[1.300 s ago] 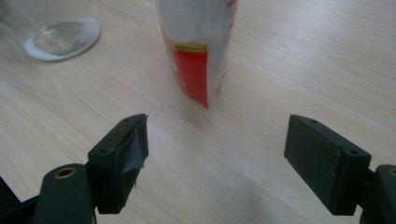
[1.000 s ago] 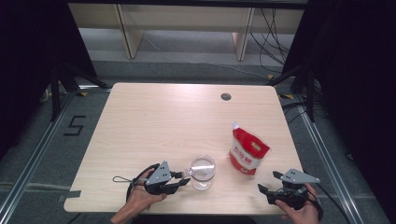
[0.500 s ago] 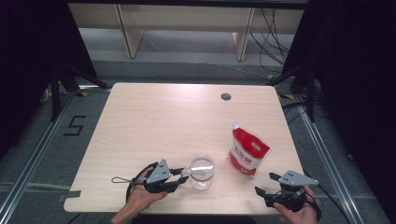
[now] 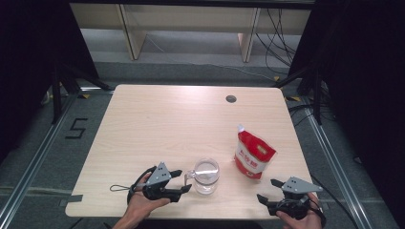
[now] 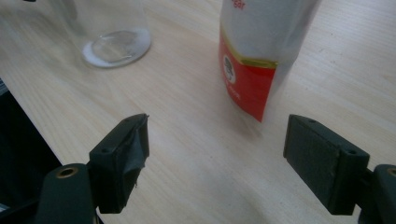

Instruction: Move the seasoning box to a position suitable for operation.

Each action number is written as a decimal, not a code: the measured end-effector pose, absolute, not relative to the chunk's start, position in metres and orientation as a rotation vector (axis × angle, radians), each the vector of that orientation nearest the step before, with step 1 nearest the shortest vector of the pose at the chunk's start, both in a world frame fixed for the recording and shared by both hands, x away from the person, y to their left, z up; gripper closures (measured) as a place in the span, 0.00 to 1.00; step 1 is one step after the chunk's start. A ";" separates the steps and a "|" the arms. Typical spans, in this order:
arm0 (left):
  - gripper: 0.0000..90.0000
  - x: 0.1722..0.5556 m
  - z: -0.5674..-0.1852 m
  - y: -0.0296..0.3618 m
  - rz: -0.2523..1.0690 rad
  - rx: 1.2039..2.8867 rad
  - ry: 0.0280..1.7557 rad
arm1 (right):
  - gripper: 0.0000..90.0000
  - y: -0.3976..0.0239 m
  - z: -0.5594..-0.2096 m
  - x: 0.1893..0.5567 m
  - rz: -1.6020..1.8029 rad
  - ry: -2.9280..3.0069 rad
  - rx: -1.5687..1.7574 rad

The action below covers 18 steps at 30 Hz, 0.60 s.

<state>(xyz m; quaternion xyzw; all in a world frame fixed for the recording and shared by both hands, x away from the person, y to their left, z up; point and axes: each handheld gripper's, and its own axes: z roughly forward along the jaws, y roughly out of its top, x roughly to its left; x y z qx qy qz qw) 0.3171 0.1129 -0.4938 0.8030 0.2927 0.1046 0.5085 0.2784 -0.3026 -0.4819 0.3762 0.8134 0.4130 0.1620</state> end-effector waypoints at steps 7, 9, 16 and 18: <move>0.44 0.314 -0.479 0.114 0.230 1.933 0.671 | 0.23 -0.299 -0.483 0.275 1.188 2.330 1.067; 0.47 0.314 -0.476 0.115 0.224 1.929 0.661 | 0.23 -0.301 -0.483 0.278 1.175 2.342 1.032; 0.56 0.312 -0.470 0.118 0.235 1.925 0.670 | 0.23 -0.302 -0.484 0.276 1.180 2.338 1.068; 0.60 0.311 -0.469 0.119 0.237 1.927 0.680 | 0.23 -0.301 -0.484 0.275 1.171 2.330 1.077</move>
